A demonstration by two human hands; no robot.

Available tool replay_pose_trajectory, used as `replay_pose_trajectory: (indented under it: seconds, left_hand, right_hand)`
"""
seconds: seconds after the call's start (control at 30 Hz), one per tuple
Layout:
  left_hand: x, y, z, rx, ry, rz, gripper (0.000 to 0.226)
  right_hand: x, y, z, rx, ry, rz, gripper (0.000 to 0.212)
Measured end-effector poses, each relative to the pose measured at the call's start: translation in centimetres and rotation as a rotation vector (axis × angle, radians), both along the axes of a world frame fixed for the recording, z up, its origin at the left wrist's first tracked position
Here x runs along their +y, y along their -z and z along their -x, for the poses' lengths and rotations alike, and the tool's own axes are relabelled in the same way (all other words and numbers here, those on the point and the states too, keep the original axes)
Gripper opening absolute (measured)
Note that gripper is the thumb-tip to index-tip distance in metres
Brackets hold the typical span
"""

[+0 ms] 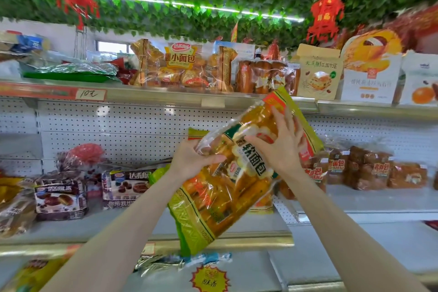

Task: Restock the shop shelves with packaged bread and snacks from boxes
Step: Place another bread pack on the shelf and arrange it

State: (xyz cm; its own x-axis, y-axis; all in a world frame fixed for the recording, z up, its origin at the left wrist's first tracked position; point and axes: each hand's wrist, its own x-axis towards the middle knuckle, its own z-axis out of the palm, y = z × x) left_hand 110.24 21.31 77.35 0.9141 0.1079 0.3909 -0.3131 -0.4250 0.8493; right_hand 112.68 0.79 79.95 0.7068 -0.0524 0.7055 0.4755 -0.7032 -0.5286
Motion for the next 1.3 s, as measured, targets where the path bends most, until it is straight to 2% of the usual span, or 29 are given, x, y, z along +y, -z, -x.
replay_pose_trajectory:
  seconds: [0.13, 0.27, 0.33, 0.47, 0.53, 0.73, 0.83, 0.93, 1.03, 1.1, 1.17, 1.23, 1.3]
  left_hand:
    - [-0.6, 0.5, 0.0, -0.044, -0.078, 0.262, 0.023]
    - [-1.4, 0.7, -0.2, -0.069, -0.082, 0.485, 0.022]
    - [-1.8, 0.9, 0.0, -0.055, -0.052, 0.529, 0.039]
    - [-1.6, 1.0, 0.5, -0.019, 0.045, 0.448, 0.072]
    - [-1.0, 0.6, 0.7, 0.017, 0.08, 0.398, 0.072]
    - [-0.4, -0.3, 0.4, 0.02, 0.219, 0.428, 0.103]
    - [-0.5, 0.2, -0.2, 0.025, 0.217, 0.504, 0.107]
    - [-0.9, 1.1, -0.5, 0.0, 0.164, 0.468, 0.103]
    - [-1.0, 2.7, -1.3, -0.012, 0.11, 0.448, 0.105]
    - [-0.9, 3.5, -1.7, -0.017, 0.082, 0.419, 0.107]
    - [-1.1, 4.1, -1.7, -0.042, 0.052, 0.378, 0.102]
    - [-1.4, 4.4, -1.6, -0.048, 0.014, 0.358, 0.096]
    - [-1.5, 5.1, -1.8, -0.068, -0.009, 0.343, 0.079]
  right_hand:
    - [-0.7, 1.8, 0.0, 0.185, 0.023, -0.188, 0.122]
    - [-0.8, 3.2, -0.5, 0.339, -0.305, -0.598, 0.142]
    - [-0.5, 3.1, -0.6, 0.402, -0.422, -0.708, 0.136]
    - [0.3, 2.6, -0.9, 0.219, -0.436, -0.732, 0.082]
    - [0.2, 2.9, -1.1, 0.161, -0.423, -0.745, 0.072]
    - [0.0, 3.6, -1.5, 0.149, -0.525, -0.735, 0.069]
    - [-0.3, 4.3, -2.0, 0.2, -0.551, -0.671, 0.05]
    - [-0.4, 4.9, -2.6, 0.248, -0.569, -0.636, 0.038]
    - [-0.5, 5.9, -3.3, 0.293, -0.538, -0.543, 0.047]
    - [-0.5, 6.8, -4.0, 0.343, -0.484, -0.518, 0.044]
    - [-0.5, 7.7, -4.6, 0.393, -0.457, -0.515, 0.04]
    - [-0.5, 8.5, -4.9, 0.42, -0.491, -0.553, 0.045]
    - [-0.5, 9.1, -5.0, 0.461, -0.514, -0.551, 0.047]
